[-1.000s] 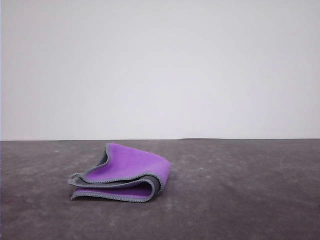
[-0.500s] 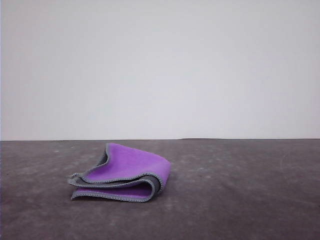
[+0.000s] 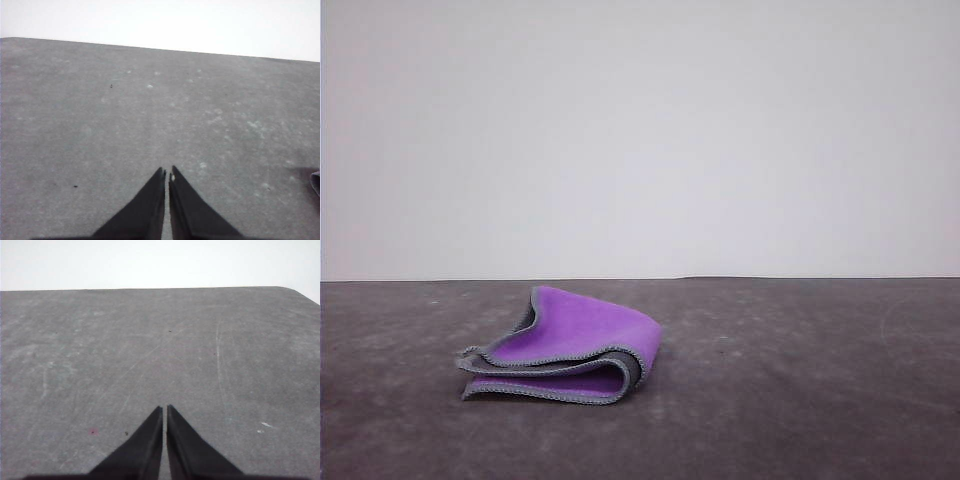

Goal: Fold clothes

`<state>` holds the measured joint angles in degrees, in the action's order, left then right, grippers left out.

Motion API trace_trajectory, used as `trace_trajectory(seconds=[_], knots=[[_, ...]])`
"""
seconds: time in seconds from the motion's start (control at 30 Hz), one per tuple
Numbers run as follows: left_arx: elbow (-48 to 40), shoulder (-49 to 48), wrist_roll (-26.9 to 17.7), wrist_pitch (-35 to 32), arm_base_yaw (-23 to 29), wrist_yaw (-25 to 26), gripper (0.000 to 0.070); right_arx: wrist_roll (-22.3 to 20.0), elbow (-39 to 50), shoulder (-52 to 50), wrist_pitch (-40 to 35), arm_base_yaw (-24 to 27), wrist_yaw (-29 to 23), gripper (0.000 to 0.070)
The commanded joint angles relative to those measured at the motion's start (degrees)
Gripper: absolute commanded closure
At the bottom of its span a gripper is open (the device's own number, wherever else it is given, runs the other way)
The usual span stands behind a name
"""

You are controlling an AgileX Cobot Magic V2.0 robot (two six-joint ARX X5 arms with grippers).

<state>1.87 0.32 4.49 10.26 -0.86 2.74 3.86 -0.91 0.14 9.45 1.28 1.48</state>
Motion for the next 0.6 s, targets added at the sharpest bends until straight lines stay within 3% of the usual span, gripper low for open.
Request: trace_trajectory(seconds=[0.0,0.57], knots=[[-1.2,-0.1,-0.4,0.3,0.1,-0.2,0.07,0.6,0.2,0.1,-0.7,0.0,0.0,0.0688],[-1.2,-0.1,-0.4,0.3,0.1,-0.2,0.07,0.6,0.2,0.1,-0.7,0.0,0.0,0.0688]])
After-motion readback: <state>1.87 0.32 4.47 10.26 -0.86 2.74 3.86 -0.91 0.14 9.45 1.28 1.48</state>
